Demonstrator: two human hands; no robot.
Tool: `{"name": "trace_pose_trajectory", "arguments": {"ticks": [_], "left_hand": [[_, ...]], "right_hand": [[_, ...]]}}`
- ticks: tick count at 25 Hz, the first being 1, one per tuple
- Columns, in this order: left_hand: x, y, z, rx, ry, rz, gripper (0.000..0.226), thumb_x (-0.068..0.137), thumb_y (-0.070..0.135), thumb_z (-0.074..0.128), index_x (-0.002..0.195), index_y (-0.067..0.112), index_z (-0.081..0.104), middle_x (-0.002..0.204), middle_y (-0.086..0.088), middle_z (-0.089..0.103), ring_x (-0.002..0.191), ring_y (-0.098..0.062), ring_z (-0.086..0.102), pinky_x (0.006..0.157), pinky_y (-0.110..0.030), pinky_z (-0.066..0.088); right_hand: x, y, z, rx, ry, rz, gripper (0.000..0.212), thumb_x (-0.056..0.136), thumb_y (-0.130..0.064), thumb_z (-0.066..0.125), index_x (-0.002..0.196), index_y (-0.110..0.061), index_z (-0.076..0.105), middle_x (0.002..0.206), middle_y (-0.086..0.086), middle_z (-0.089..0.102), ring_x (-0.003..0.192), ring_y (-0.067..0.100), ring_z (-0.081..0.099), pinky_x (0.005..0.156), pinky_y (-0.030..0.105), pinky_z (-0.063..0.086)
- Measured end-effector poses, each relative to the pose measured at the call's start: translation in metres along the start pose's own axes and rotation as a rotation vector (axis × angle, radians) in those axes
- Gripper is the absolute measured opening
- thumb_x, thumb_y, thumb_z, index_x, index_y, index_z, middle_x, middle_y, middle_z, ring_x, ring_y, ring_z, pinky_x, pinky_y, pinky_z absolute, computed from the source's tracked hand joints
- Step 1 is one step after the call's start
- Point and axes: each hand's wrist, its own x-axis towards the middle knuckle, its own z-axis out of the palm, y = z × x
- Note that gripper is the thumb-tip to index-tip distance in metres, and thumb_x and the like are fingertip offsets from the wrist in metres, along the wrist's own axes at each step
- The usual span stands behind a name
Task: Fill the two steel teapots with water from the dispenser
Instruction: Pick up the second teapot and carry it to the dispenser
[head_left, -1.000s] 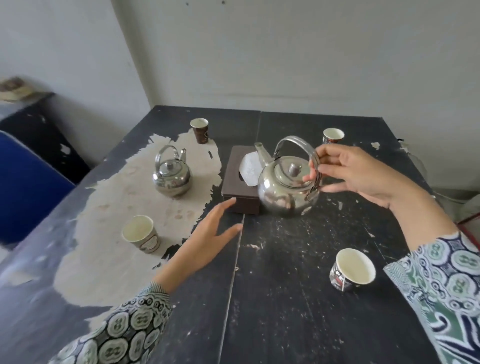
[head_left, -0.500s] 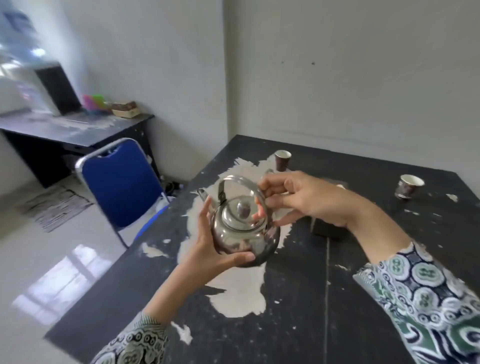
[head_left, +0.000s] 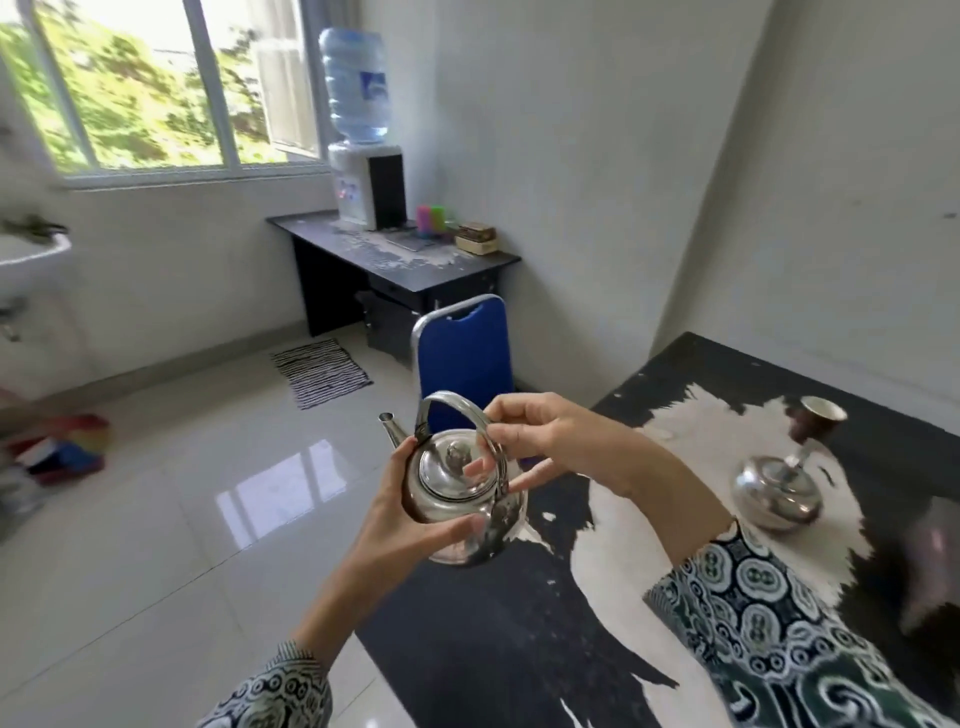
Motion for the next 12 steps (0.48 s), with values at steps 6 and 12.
{"name": "trace_pose_trajectory", "arguments": {"ticks": [6, 12], "left_hand": [[0.054, -0.027, -0.049, 0.041, 0.105, -0.038, 0.105, 0.041, 0.04, 0.088, 0.131, 0.036, 0.033, 0.13, -0.003, 0.049, 0.114, -0.013, 0.056, 0.097, -0.032, 0.049], [0.123, -0.043, -0.088, 0.009, 0.181, -0.069, 0.098, 0.037, 0.036, 0.089, 0.12, 0.049, 0.038, 0.131, -0.006, 0.046, 0.119, -0.023, 0.051, 0.1, -0.044, 0.046]], "right_hand": [[0.094, 0.004, -0.004, 0.054, 0.062, -0.032, 0.01, 0.091, -0.02, 0.055, 0.092, -0.01, 0.056, 0.076, -0.001, 0.067, 0.082, 0.011, 0.069, 0.096, 0.038, 0.046], [0.182, 0.006, -0.017, 0.403, 0.105, -0.027, 0.015, 0.094, -0.01, 0.048, 0.08, -0.009, 0.053, 0.062, 0.0, 0.044, 0.048, 0.005, 0.046, 0.075, 0.037, 0.056]]}}
